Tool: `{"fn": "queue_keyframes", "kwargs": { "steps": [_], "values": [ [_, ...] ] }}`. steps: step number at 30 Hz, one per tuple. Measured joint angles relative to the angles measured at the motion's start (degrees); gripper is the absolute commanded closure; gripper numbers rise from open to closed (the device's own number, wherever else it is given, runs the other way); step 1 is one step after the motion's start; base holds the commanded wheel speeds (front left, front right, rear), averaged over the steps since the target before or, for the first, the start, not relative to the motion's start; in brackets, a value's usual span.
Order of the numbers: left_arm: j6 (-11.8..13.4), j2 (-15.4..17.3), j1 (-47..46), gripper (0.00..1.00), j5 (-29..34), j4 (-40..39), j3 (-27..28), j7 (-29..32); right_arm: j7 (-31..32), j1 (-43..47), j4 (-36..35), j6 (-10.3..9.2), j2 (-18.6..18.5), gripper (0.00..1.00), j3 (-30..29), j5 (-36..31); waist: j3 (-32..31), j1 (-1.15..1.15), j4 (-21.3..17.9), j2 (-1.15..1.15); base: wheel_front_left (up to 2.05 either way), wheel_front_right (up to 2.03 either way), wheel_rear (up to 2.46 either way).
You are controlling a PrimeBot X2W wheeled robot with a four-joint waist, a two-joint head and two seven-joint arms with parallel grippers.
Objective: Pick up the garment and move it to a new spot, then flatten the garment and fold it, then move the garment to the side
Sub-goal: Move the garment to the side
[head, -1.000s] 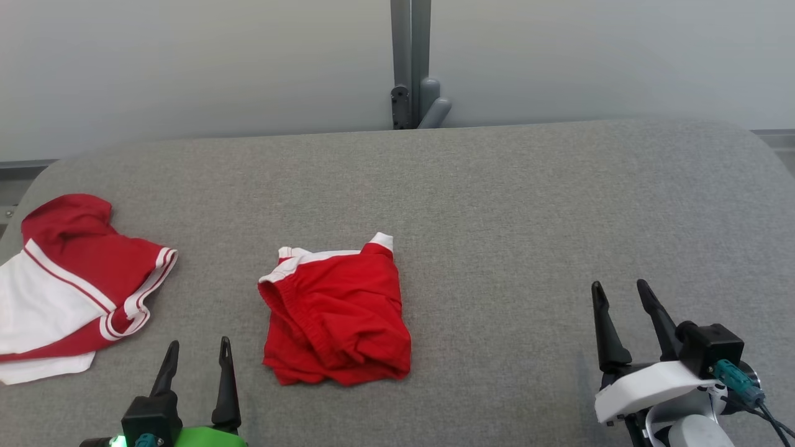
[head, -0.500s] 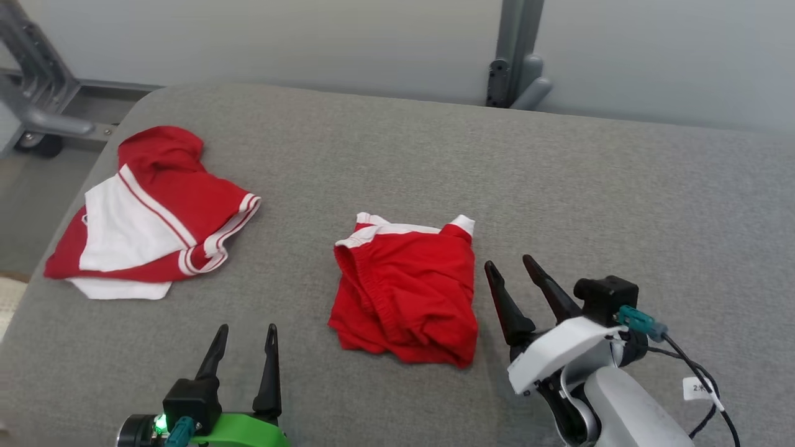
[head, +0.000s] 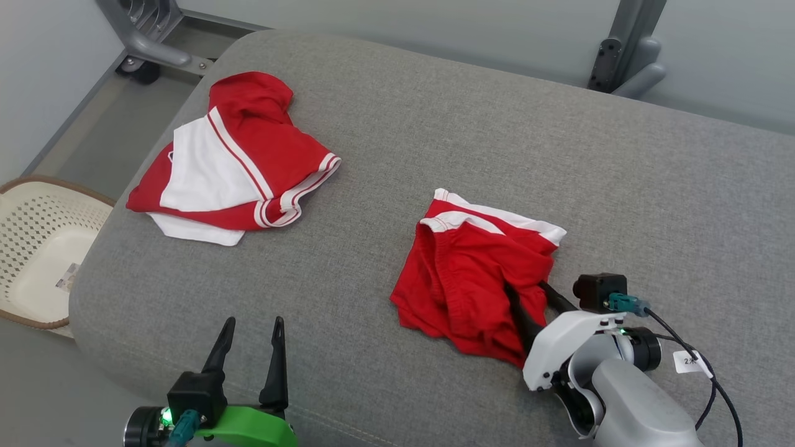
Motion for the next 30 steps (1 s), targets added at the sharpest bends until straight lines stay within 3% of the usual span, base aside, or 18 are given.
{"fn": "queue_keyframes", "kwargs": {
  "steps": [1, 7, 13, 21, 30],
  "values": [
    [0.03, 0.00, -0.06, 0.00, -0.03, -0.11, 0.02, 0.00, -0.45, -0.18, 0.67, 0.00, -0.01, 1.00, 0.03, -0.10, 0.31, 0.00, 0.29, 0.00, 0.00, 0.00, 0.00],
    [-0.05, -0.02, -0.19, 0.00, 0.03, -1.00, 0.23, 0.00, -4.14, -0.80, 2.50, 0.03, -0.05, 1.00, -0.62, 0.56, 0.94, 0.00, -0.29, 0.00, 0.00, 0.00, 0.00],
    [-0.57, -0.03, -0.21, 0.00, 0.51, -1.47, 0.35, 0.00, -5.81, -0.51, 2.79, 0.05, 0.04, 1.00, -3.41, -0.49, 0.34, 0.00, -3.86, 0.00, 0.00, 0.00, 0.00],
    [-1.38, -0.03, -0.34, 0.00, 0.99, -1.80, -0.27, 0.00, -6.23, 1.91, 0.96, 0.05, -0.02, 1.00, -6.86, -3.18, -1.10, 0.00, -11.83, 0.00, 0.00, 0.00, 0.00],
    [-1.54, -0.04, -0.38, 0.00, 1.07, -2.99, -0.65, 0.00, -6.25, 5.09, -2.32, 0.04, -0.05, 1.00, -6.32, -3.72, -2.52, 0.00, -23.88, 0.00, 0.00, 0.00, 0.00]
  ]
}}
